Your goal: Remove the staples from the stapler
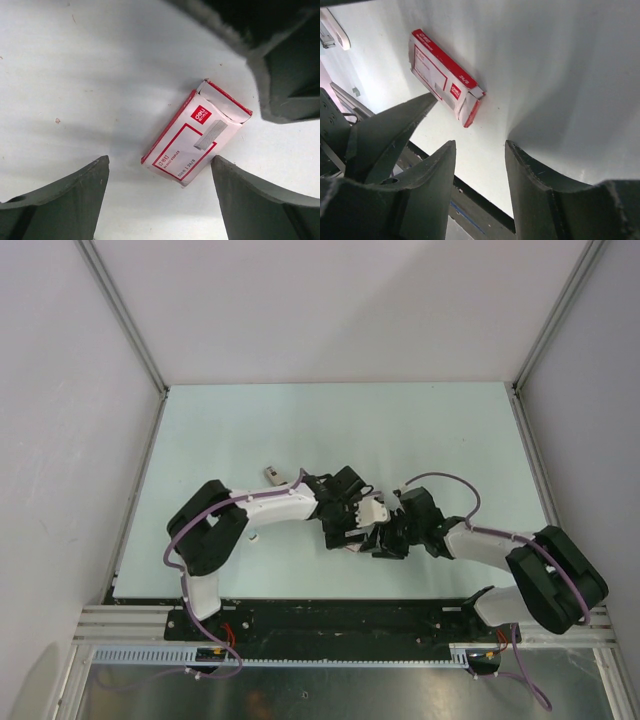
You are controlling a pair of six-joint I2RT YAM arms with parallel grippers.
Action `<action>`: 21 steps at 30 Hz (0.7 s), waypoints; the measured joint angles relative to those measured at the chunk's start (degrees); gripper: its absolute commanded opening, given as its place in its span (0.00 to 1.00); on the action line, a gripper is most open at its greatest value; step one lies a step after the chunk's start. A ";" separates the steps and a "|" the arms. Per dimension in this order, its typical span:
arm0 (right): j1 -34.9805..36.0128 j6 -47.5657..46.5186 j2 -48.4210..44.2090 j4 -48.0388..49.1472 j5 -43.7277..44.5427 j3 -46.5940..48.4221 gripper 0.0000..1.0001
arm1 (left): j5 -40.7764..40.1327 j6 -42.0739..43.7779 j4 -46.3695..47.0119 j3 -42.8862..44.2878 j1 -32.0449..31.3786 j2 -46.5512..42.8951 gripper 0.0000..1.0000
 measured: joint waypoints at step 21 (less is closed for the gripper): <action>-6.51 -10.80 -10.84 -15.76 5.75 13.09 0.99 | -0.24 -3.63 -9.25 1.05 18.95 -30.45 0.99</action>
